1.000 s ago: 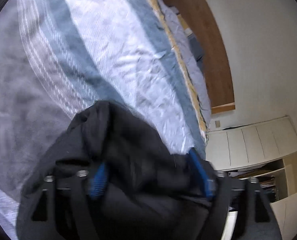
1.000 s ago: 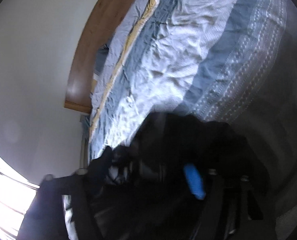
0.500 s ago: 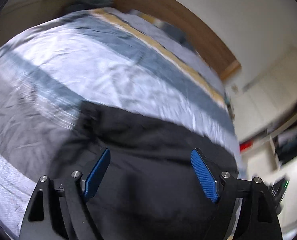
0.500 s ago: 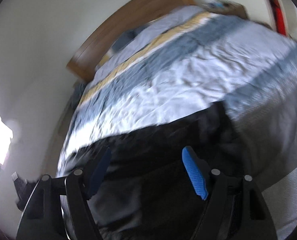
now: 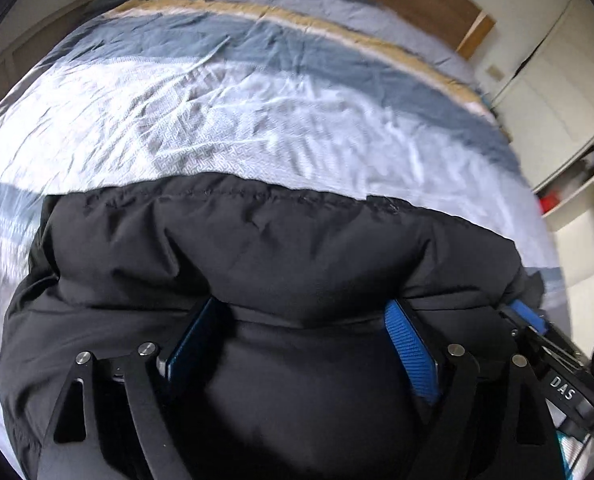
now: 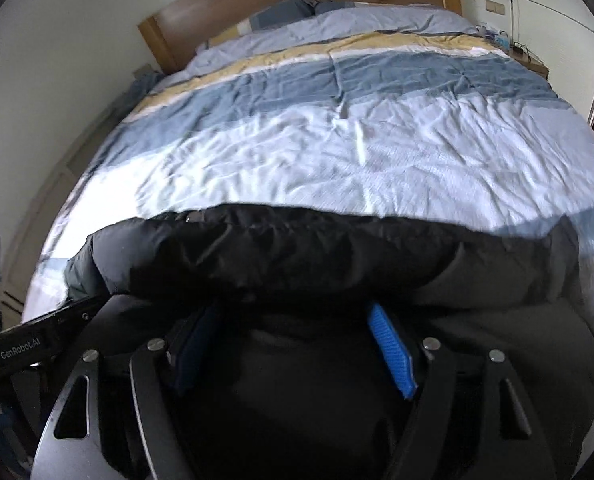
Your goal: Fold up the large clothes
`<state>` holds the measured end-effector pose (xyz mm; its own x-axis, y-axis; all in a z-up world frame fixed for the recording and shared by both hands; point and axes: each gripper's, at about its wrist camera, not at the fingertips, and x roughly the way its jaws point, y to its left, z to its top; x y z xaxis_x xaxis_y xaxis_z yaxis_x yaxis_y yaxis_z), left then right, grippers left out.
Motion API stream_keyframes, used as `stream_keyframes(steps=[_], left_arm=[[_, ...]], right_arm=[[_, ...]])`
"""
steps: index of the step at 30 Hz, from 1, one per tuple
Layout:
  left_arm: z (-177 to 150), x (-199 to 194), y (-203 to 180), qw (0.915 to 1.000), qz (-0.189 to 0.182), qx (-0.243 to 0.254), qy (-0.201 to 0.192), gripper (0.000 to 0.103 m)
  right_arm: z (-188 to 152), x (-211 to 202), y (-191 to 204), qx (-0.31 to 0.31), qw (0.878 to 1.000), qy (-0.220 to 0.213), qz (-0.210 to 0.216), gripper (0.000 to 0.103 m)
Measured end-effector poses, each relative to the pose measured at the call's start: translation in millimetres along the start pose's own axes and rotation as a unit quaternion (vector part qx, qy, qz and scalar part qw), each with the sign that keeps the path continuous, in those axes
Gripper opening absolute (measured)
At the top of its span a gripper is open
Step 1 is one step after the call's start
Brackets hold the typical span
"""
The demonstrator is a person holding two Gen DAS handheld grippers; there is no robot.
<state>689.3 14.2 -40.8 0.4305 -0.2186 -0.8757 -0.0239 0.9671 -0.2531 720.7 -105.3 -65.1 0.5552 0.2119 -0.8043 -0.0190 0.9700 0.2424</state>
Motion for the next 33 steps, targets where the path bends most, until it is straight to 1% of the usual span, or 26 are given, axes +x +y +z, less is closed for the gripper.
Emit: stream_keyframes(steps=[2, 4, 5, 7, 9, 10, 11, 13, 15, 17, 18, 19, 20, 22, 24, 26, 29, 31, 32, 33], left_arm=[[11, 14, 1, 0.9998, 0.016, -0.001, 0.01, 0.089], [18, 23, 3, 0.9996, 0.021, -0.003, 0.019, 0.091], [22, 28, 6, 0.9995, 0.019, -0.007, 0.023, 0.092], [26, 30, 17, 0.9994, 0.003, -0.021, 0.028, 0.093], [25, 25, 32, 0.9992, -0.005, -0.026, 0.031, 0.093], [24, 23, 40, 0.9991, -0.003, -0.027, 0.033, 0.094], [22, 19, 50, 0.999, 0.0, -0.029, 0.035, 0.095], [17, 12, 72, 0.9984, 0.019, -0.04, 0.034, 0.095], [9, 6, 96, 0.9966, 0.04, -0.06, 0.04, 0.095], [3, -1, 111, 0.9951, 0.057, -0.071, 0.04, 0.095], [-2, -8, 118, 0.994, 0.075, -0.073, 0.034, 0.095], [-5, -15, 121, 0.9937, 0.083, -0.071, 0.025, 0.095], [-9, -25, 122, 0.9938, 0.086, -0.07, 0.012, 0.091], [-16, -45, 116, 0.9951, 0.078, -0.058, -0.019, 0.091], [-19, -64, 102, 0.9964, 0.054, -0.042, -0.05, 0.091], [-22, -78, 81, 0.9966, 0.025, -0.027, -0.074, 0.091], [-23, -80, 50, 0.9971, -0.007, -0.004, -0.076, 0.091], [-30, -70, 30, 0.9977, -0.025, 0.01, -0.063, 0.091], [-34, -63, 25, 0.998, -0.026, 0.015, -0.054, 0.092], [-42, -55, 20, 0.9983, -0.013, 0.029, -0.049, 0.092]], right_arm=[[11, 19, -5, 0.006, 1.0, 0.008, -0.002, 0.073], [18, 33, -12, 0.011, 1.0, 0.013, -0.001, 0.073], [20, 38, -16, 0.015, 1.0, 0.015, 0.002, 0.073], [21, 41, -31, 0.031, 0.999, 0.019, 0.024, 0.073], [20, 35, -47, 0.034, 0.999, 0.016, 0.029, 0.073], [19, 31, -55, 0.037, 0.999, 0.014, 0.025, 0.073], [16, 24, -72, 0.049, 0.999, 0.008, 0.012, 0.073], [9, 13, -104, 0.076, 0.997, 0.003, -0.006, 0.073], [-1, 7, -139, 0.109, 0.994, 0.014, -0.019, 0.073], [-10, -1, -160, 0.121, 0.992, 0.019, -0.041, 0.073], [-12, -5, -164, 0.121, 0.991, 0.02, -0.052, 0.073], [-15, -11, -167, 0.119, 0.99, 0.02, -0.066, 0.073], [-17, -21, -167, 0.115, 0.99, 0.014, -0.082, 0.073], [-20, -37, -162, 0.104, 0.991, -0.005, -0.085, 0.073], [-20, -56, -142, 0.084, 0.994, -0.031, -0.062, 0.073], [-19, -67, -120, 0.064, 0.996, -0.045, -0.039, 0.073], [-17, -72, -71, 0.023, 0.998, -0.058, 0.003, 0.073], [-20, -63, -46, 0.007, 0.998, -0.05, 0.026, 0.073], [-24, -57, -36, 0.003, 0.999, -0.041, 0.033, 0.073], [-29, -49, -28, -0.003, 0.999, -0.03, 0.036, 0.073]])
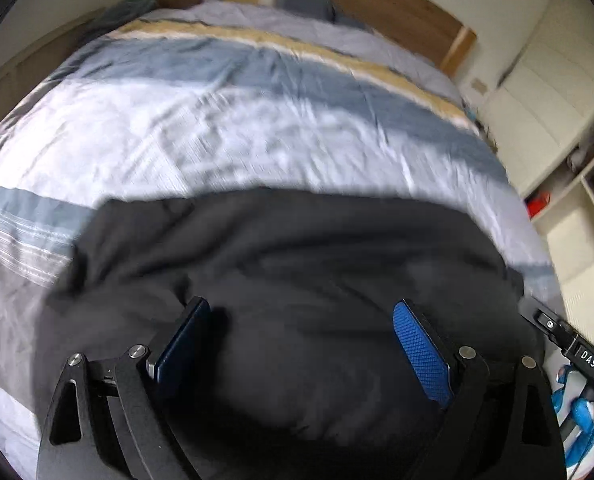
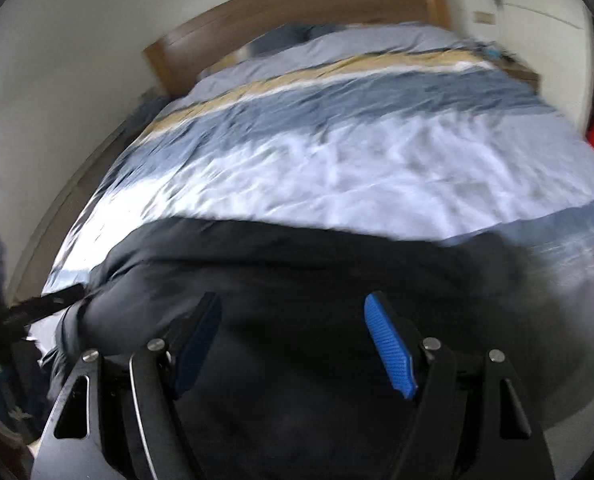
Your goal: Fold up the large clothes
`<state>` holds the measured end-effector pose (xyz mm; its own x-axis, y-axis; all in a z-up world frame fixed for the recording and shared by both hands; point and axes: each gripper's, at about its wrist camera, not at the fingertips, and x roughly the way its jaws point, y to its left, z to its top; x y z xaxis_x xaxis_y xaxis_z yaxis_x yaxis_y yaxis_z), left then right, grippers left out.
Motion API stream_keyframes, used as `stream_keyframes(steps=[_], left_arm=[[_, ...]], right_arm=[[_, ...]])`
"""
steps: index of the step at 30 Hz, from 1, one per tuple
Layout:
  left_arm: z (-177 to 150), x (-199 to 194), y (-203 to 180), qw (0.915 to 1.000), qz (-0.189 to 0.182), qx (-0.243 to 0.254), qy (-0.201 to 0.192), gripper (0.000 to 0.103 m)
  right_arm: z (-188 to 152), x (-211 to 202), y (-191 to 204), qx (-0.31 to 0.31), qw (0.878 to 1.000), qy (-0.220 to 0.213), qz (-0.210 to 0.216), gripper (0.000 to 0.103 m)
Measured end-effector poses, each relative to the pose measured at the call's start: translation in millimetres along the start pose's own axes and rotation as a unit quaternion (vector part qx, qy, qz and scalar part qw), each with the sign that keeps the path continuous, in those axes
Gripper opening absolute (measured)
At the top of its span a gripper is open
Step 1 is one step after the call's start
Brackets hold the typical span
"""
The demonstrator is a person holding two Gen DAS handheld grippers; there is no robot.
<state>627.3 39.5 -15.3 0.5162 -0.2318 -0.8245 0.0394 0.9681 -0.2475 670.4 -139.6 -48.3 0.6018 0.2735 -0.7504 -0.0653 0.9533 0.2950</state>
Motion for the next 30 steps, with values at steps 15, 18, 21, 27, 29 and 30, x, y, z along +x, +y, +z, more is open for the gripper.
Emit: stream_keyframes(steps=[15, 18, 21, 27, 29, 30], left_arm=[[-65, -61, 58, 0.995, 0.083, -0.036, -0.043, 0.095], [-80, -77, 48, 0.9937, 0.084, -0.02, -0.071, 0.095], [-95, -90, 36, 0.9918, 0.082, 0.002, -0.098, 0.095], [-113, -87, 20, 0.9887, 0.092, 0.037, -0.112, 0.095], [-118, -84, 18, 0.9877, 0.098, 0.044, -0.114, 0.095], [-120, -83, 17, 0.9872, 0.1, 0.046, -0.115, 0.095]], right_arm=[[-56, -42, -84, 0.036, 0.994, 0.012, -0.104, 0.073], [-62, -64, -63, 0.02, 0.997, -0.016, -0.074, 0.073], [-69, -76, -35, 0.002, 0.998, -0.04, -0.041, 0.073], [-92, -68, 9, -0.04, 0.998, -0.038, -0.014, 0.073], [-102, -62, 8, -0.041, 0.999, -0.032, -0.015, 0.073], [-105, -61, 6, -0.035, 0.999, -0.032, -0.013, 0.073]])
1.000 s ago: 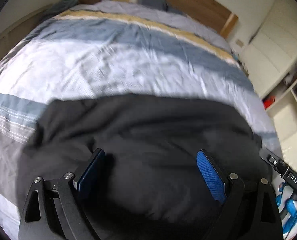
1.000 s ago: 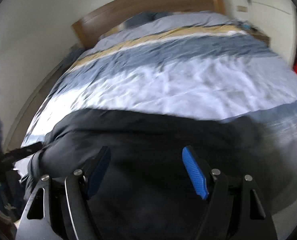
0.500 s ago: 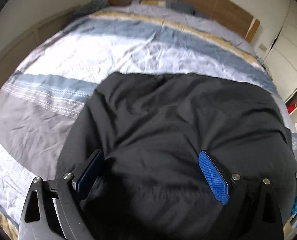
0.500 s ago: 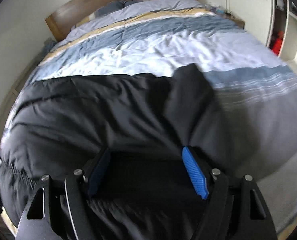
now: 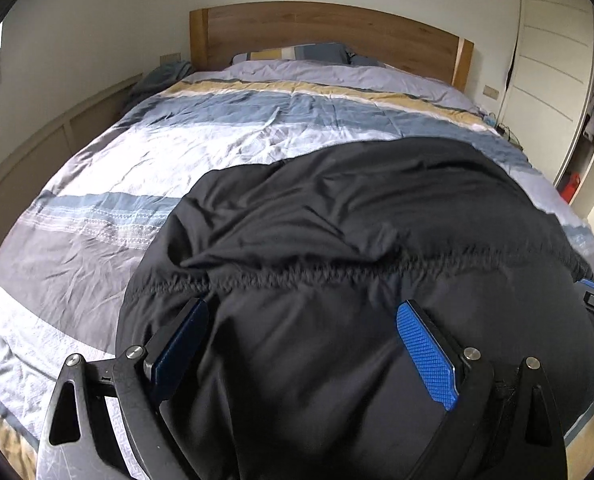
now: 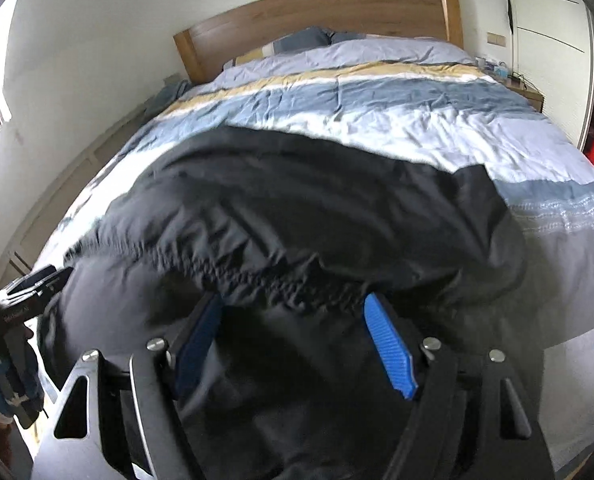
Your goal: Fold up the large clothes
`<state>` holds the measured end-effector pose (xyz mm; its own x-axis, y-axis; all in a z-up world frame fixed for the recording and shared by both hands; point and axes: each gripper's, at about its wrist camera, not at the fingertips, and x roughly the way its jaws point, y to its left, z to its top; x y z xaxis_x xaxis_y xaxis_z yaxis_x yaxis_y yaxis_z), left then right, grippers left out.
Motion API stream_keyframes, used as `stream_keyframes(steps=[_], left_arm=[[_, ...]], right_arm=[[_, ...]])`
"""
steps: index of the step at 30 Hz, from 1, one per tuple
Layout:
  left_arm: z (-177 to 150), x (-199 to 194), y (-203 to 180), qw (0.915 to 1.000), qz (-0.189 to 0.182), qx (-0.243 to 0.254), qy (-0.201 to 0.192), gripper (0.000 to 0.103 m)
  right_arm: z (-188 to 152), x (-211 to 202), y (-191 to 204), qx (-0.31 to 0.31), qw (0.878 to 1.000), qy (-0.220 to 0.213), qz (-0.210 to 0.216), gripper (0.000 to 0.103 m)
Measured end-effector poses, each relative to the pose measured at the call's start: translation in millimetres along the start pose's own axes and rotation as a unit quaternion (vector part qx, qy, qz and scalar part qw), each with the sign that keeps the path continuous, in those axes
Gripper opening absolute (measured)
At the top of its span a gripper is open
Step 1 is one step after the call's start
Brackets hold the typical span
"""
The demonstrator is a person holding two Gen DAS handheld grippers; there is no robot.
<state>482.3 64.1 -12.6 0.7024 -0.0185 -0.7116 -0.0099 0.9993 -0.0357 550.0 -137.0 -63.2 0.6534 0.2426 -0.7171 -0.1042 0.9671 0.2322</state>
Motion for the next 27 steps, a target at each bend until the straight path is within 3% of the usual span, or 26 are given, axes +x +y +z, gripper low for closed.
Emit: stream_keyframes(steps=[13, 27], left_arm=[[-26, 2, -1, 0.9997, 0.008, -0.002, -0.025, 0.095], [-39, -2, -4, 0.9985, 0.023, 0.008, -0.05, 0.096]], right_arm=[[-35, -13, -59, 0.06, 0.998, -0.01, -0.018, 0.073], [-51, -27, -82, 0.078, 0.997, -0.018, -0.018, 0.073]])
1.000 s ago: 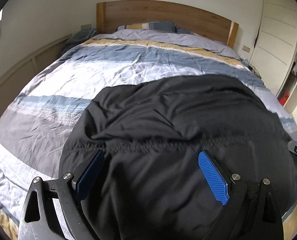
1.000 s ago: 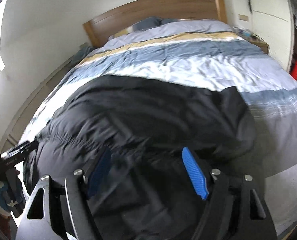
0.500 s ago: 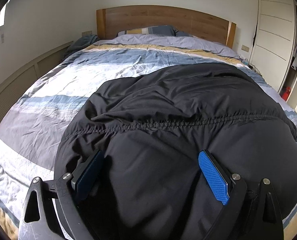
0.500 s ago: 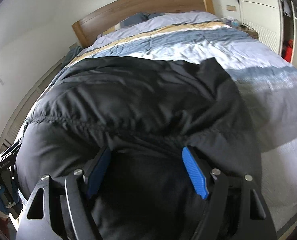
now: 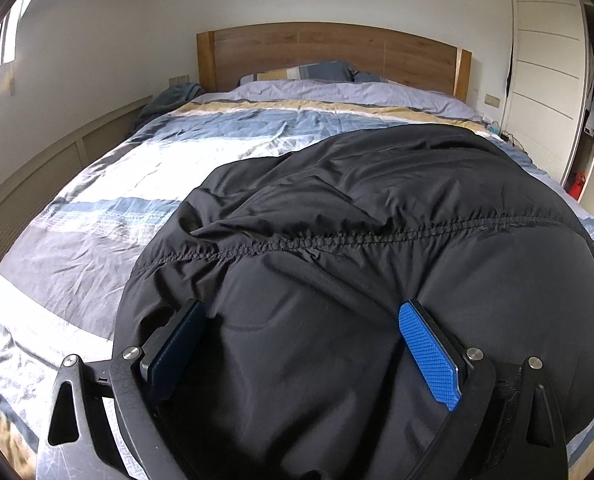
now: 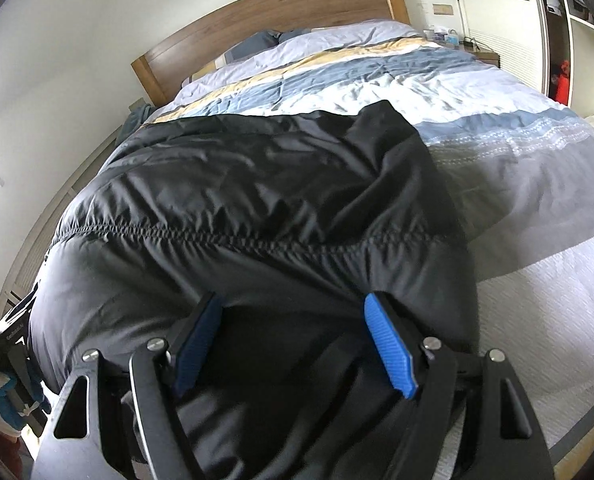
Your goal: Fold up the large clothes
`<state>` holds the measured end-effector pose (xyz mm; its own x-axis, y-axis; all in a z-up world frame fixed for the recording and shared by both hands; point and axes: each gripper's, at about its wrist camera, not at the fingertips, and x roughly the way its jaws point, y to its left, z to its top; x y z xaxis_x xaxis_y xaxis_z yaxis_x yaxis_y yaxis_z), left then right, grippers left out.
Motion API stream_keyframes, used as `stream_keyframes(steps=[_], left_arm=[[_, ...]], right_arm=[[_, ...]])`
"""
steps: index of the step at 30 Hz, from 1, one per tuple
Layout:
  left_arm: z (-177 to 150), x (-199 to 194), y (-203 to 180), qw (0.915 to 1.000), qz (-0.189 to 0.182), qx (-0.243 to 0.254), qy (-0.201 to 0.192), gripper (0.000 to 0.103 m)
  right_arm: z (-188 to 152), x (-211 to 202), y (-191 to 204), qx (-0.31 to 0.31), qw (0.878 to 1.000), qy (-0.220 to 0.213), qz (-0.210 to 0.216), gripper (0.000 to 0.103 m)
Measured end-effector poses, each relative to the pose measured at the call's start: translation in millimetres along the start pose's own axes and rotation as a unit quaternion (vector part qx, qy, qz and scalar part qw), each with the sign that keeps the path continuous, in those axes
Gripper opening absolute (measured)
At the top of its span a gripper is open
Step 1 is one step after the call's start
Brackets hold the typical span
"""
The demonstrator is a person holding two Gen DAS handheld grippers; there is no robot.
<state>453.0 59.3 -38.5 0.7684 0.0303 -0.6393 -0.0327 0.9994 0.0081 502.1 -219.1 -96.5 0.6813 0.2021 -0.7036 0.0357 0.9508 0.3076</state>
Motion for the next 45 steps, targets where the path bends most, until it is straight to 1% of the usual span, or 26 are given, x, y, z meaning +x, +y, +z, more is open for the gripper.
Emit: stream_keyframes(steps=[8, 12, 15, 17, 21, 22, 24, 26, 29, 31, 32, 34, 37, 38, 39, 40, 41, 42, 43, 44, 45], left_arm=[[-2, -3, 0, 1.0, 0.002, -0.001, 0.005, 0.097], [-1, -5, 4, 0.9998, -0.004, -0.004, 0.018, 0.099], [1, -12, 10, 0.9994, -0.017, -0.003, 0.031, 0.099], [4, -22, 18, 0.9995, -0.021, -0.007, 0.022, 0.102], [10, -43, 55, 0.9988, -0.026, -0.042, 0.004, 0.103], [12, -45, 64, 0.9984, -0.026, -0.05, 0.005, 0.103], [13, -44, 84, 0.9973, -0.024, -0.068, 0.012, 0.103], [13, -39, 99, 0.9959, -0.029, -0.082, 0.024, 0.102], [5, -20, 119, 0.9898, -0.058, -0.115, 0.06, 0.102], [-1, -8, 126, 0.985, -0.078, -0.133, 0.078, 0.102], [-5, -2, 129, 0.9818, -0.091, -0.142, 0.087, 0.102], [-14, 16, 136, 0.9728, -0.118, -0.165, 0.112, 0.102], [-27, 40, 142, 0.957, -0.157, -0.198, 0.142, 0.102], [-31, 47, 144, 0.9516, -0.171, -0.207, 0.15, 0.102], [-38, 58, 145, 0.9415, -0.193, -0.221, 0.165, 0.102], [-42, 65, 145, 0.9333, -0.212, -0.232, 0.174, 0.102], [-46, 72, 145, 0.922, -0.235, -0.246, 0.184, 0.102], [-50, 79, 146, 0.9088, -0.259, -0.264, 0.193, 0.102], [-52, 84, 146, 0.8995, -0.274, -0.276, 0.199, 0.102], [-54, 88, 146, 0.8884, -0.292, -0.289, 0.204, 0.102], [-54, 91, 146, 0.88, -0.306, -0.299, 0.207, 0.102]], right_arm=[[-2, -13, -13, 0.012, 1.0, 0.002, -0.01, 0.073], [-4, -20, -22, 0.02, 1.0, 0.004, -0.02, 0.073], [-7, -28, -32, 0.029, 0.999, 0.005, -0.026, 0.073], [-8, -37, -39, 0.038, 0.999, 0.004, -0.029, 0.073], [-3, -55, -56, 0.053, 0.998, -0.007, -0.037, 0.073], [-1, -58, -62, 0.061, 0.997, -0.01, -0.035, 0.074], [3, -60, -72, 0.078, 0.997, -0.01, -0.027, 0.079], [7, -56, -81, 0.095, 0.995, -0.006, -0.014, 0.08], [10, -39, -93, 0.124, 0.992, 0.014, 0.023, 0.08], [9, -25, -100, 0.144, 0.988, 0.03, 0.039, 0.08], [8, -18, -103, 0.152, 0.986, 0.039, 0.047, 0.08], [4, -3, -107, 0.17, 0.982, 0.055, 0.066, 0.08], [-8, 26, -119, 0.215, 0.966, 0.088, 0.115, 0.081], [-12, 35, -122, 0.228, 0.96, 0.095, 0.13, 0.083], [-16, 41, -124, 0.237, 0.956, 0.1, 0.14, 0.088], [-19, 48, -126, 0.248, 0.951, 0.103, 0.154, 0.09], [-22, 53, -127, 0.254, 0.947, 0.103, 0.169, 0.092], [-23, 56, -126, 0.255, 0.945, 0.103, 0.179, 0.092], [-23, 60, -123, 0.257, 0.94, 0.106, 0.2, 0.093], [-24, 65, -118, 0.258, 0.932, 0.113, 0.227, 0.093], [-23, 69, -112, 0.253, 0.928, 0.117, 0.246, 0.094]])
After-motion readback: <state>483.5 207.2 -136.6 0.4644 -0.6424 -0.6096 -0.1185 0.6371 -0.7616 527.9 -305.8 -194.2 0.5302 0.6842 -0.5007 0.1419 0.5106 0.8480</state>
